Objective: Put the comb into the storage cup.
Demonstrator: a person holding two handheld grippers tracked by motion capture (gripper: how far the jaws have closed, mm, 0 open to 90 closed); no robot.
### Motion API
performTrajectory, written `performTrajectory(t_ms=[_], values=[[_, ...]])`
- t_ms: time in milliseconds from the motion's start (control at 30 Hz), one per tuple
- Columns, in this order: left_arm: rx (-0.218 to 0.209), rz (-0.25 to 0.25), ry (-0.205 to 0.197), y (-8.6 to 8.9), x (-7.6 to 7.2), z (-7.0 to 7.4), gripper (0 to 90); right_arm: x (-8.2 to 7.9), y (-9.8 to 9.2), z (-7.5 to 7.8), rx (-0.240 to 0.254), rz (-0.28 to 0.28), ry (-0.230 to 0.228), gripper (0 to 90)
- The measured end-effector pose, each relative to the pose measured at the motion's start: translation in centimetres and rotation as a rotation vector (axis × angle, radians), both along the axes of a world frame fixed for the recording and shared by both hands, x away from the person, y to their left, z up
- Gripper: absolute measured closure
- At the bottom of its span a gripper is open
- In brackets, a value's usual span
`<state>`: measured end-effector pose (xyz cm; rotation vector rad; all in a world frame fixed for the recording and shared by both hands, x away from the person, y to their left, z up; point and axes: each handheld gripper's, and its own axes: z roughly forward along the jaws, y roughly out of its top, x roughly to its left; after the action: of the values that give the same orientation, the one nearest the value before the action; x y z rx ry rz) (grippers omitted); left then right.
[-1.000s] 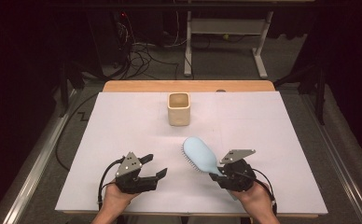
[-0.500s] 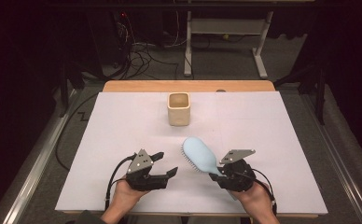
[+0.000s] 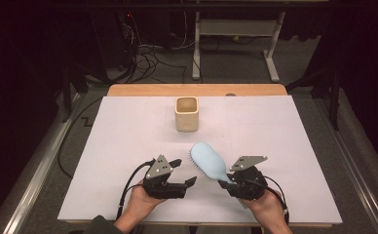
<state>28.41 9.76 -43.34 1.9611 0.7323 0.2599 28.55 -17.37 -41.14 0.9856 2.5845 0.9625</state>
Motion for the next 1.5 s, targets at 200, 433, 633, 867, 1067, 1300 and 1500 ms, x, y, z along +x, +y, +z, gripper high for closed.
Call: performTrajectory(t_ms=[200, 433, 633, 867, 1067, 1300, 1500], values=[[-0.020, -0.008, 0.020, -0.4, 0.4, 0.0, 22.2, -0.1, 0.0, 0.1, 0.007, 0.000, -0.006, 70.0], [-0.045, -0.030, 0.065, -1.3, 1.0, 0.1, 18.6, -0.1, 0.1, 0.2, 0.009, 0.008, -0.008, 70.0], [-0.073, -0.046, 0.100, -2.3, 1.5, 0.3, 17.2, -0.2, 0.0, 0.3, 0.010, 0.010, -0.013, 70.0], [-0.099, -0.059, 0.145, -3.2, 2.0, 0.6, 15.2, -0.2, 0.0, 0.3, 0.007, 0.012, -0.022, 70.0], [-0.117, -0.060, 0.157, -3.5, 2.2, 0.7, 14.1, -0.3, 0.1, 0.3, 0.007, 0.019, -0.031, 70.0], [-0.130, -0.055, 0.175, -3.8, 2.4, 0.7, 13.6, -0.5, 0.6, 0.3, -0.005, 0.031, -0.043, 70.0], [-0.137, -0.046, 0.179, -4.3, 2.6, 0.8, 14.4, -0.5, 0.6, 0.3, -0.007, 0.027, -0.044, 70.0]])
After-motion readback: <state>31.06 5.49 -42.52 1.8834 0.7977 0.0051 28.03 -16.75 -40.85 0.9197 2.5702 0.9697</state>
